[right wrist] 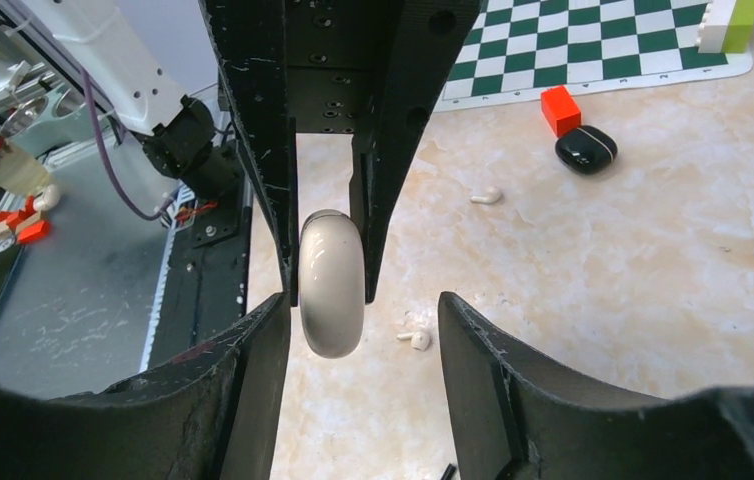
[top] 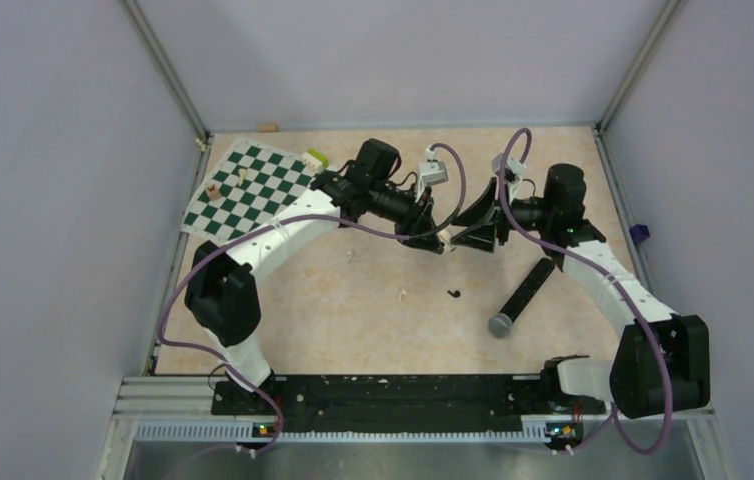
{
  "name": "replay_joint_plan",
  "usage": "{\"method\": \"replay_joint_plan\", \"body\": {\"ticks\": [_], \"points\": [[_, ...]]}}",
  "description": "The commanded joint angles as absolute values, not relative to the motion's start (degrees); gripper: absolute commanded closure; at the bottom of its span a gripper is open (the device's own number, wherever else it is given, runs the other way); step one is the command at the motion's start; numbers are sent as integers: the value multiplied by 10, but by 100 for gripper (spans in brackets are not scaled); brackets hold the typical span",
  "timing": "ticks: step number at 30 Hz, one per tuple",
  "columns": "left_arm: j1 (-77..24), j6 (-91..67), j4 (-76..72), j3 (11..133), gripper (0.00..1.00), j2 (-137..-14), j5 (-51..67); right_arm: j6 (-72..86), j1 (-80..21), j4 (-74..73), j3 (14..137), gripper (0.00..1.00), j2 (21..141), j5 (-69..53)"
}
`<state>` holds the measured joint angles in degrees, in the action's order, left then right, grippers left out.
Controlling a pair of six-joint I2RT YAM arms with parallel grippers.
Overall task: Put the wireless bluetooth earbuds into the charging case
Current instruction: Open the charging case.
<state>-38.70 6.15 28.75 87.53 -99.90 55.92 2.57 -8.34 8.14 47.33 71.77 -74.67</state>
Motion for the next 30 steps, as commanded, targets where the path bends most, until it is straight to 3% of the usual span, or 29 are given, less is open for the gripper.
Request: {"method": "replay_joint_plan", "body": {"ticks": [1,19,30], "points": [[-389,72,286,888,100,-973,574,27,-78,115,490,44,715,-754],[-388,71,286,891,100,-976,572,-33,-115,91,478,24,713,-671],[-388,86,296,888,100,-967,566,-28,-71,69,502,25,715,-605]]}}
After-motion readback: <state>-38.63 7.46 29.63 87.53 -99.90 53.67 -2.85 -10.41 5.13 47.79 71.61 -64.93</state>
